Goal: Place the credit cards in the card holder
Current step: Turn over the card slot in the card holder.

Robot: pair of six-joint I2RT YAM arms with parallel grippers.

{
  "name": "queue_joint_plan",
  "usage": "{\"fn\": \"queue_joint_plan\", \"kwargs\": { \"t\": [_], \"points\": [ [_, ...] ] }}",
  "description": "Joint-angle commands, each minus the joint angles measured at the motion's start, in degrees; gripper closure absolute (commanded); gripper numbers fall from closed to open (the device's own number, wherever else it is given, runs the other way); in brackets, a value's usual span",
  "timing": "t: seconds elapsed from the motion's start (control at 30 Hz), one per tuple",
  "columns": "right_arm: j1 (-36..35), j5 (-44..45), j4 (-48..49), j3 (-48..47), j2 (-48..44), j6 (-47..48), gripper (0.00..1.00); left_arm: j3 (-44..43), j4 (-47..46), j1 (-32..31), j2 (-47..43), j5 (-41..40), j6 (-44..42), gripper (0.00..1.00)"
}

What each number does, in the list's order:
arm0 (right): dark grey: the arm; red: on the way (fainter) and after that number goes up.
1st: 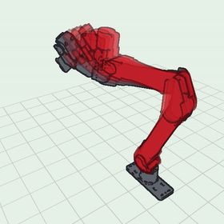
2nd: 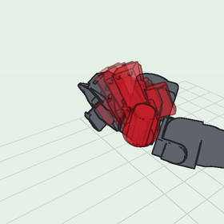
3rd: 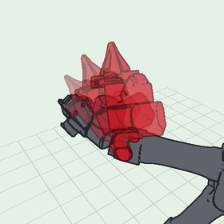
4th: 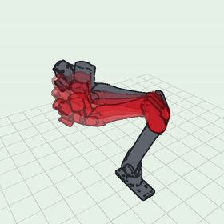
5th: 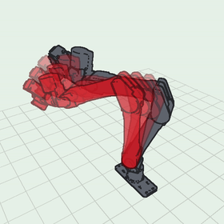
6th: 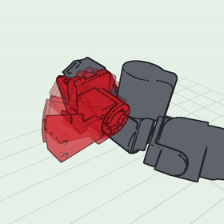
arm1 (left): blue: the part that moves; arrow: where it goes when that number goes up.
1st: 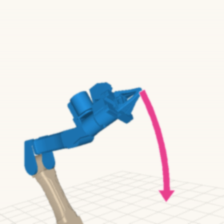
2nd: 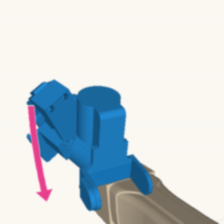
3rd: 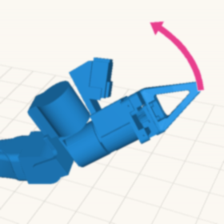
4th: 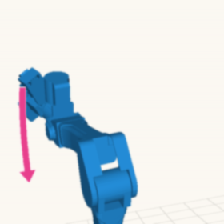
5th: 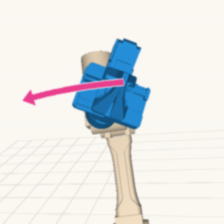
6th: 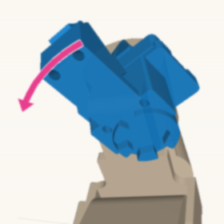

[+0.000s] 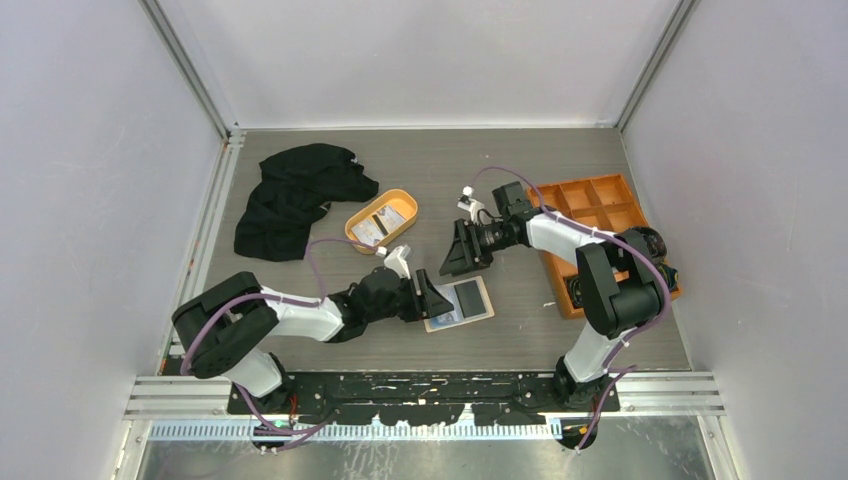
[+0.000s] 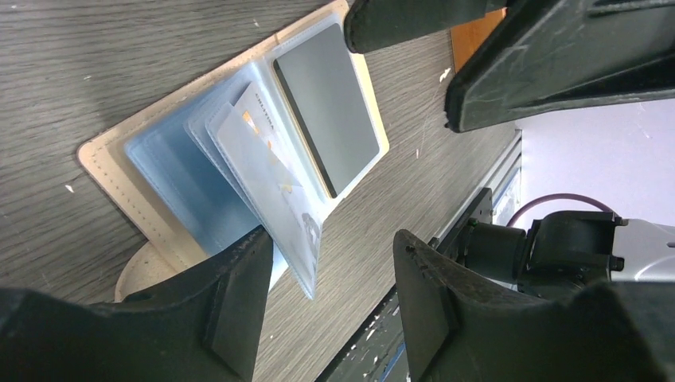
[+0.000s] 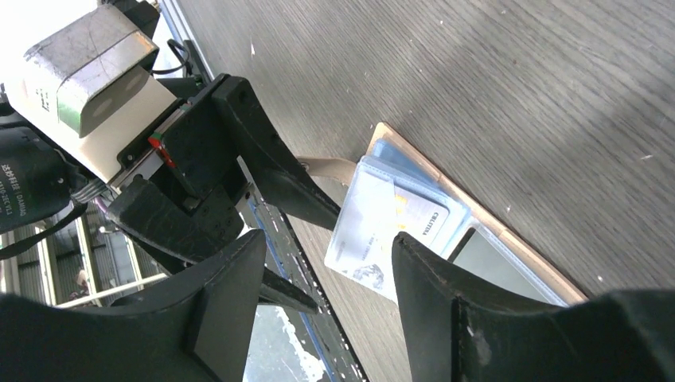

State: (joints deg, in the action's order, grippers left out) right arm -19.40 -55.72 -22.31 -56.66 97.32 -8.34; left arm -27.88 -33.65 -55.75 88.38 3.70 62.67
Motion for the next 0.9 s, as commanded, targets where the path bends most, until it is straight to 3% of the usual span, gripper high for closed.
{"fn": "queue_joint_plan", "kwargs": {
  "t": [0.0,0.37,0.87],
  "points": [
    [0.0,-1.4,5.6,0.8,-2.5,-4.6,0.35,-2.2,-3.3,0.0,0.3,1.6,-1.3,0.42],
    [1.1,1.6,16.4,5.5,-2.3,-16.4,0.34,-1.3,-7.4,-0.5,1.6,2.3,-2.0,0.41],
    [2.4,2.0,7.8,6.5,-4.2,-12.5,0.34,-2.6,-9.7,-2.6,3.7,0.5,-2.0,0.40]
  ]
}}
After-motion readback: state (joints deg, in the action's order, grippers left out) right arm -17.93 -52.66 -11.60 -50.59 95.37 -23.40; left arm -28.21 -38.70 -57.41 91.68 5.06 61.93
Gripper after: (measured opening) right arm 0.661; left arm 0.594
